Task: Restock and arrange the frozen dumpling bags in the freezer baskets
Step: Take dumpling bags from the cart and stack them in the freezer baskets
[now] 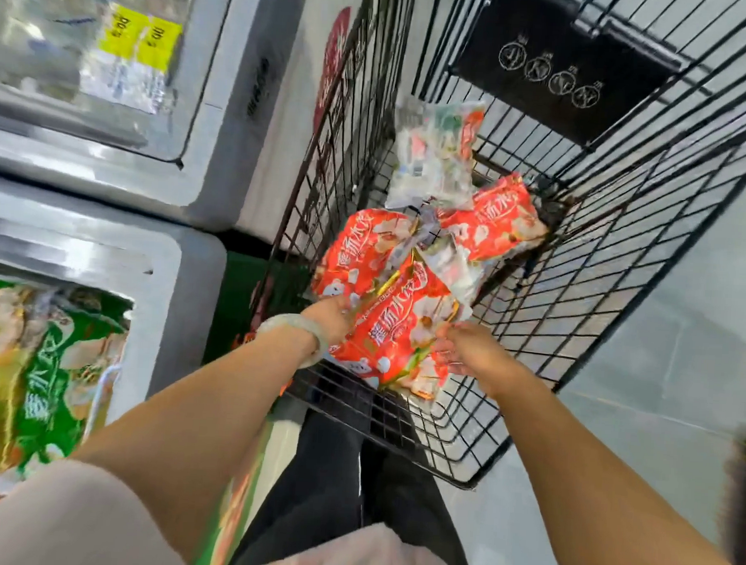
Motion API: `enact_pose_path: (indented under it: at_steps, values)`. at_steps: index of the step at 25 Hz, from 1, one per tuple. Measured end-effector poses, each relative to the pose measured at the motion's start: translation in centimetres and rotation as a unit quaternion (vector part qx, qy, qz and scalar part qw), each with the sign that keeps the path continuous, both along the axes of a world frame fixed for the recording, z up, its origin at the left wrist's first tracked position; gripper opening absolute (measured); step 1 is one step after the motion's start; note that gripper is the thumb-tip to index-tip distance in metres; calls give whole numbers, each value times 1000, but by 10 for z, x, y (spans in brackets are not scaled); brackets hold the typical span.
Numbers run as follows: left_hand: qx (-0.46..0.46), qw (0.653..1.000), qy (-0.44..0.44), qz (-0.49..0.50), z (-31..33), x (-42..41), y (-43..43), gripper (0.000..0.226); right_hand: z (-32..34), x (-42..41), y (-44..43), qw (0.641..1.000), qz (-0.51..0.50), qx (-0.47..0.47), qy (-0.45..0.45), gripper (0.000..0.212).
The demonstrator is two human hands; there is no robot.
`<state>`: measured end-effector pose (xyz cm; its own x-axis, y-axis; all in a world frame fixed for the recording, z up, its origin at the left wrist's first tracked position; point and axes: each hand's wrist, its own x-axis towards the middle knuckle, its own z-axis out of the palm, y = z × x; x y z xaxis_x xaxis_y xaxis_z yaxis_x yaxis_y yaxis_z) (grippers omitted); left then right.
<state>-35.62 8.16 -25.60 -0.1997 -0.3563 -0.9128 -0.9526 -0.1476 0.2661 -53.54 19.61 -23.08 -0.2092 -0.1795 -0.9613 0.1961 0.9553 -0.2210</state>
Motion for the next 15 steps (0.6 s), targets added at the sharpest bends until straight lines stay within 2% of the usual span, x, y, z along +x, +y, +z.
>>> enact_pose_path:
  at_steps: [3,5,8,10,12,15]
  values:
    - [15,999,10,31,-21,-12,-2,57,-17,1,1,1000,-14,-7,-13,26]
    - [31,999,1,36,-32,-24,-2,59,-21,-3,0,999,-28,-13,-16,19]
    - [5,990,-62,-123,-42,-32,-7,60,-21,-7,-5,998,-55,-20,-11,14]
    - [-19,978,-69,-194,-45,-32,-13,49,-21,-9,-6,997,-77,-21,-11,15]
    - [-38,968,-65,-239,-46,-33,-17,46,-20,-8,-4,996,-82,-17,-7,21]
    - [-45,963,-62,-257,-47,-37,-14,59,-19,-3,-1,996,-85,-15,-1,22]
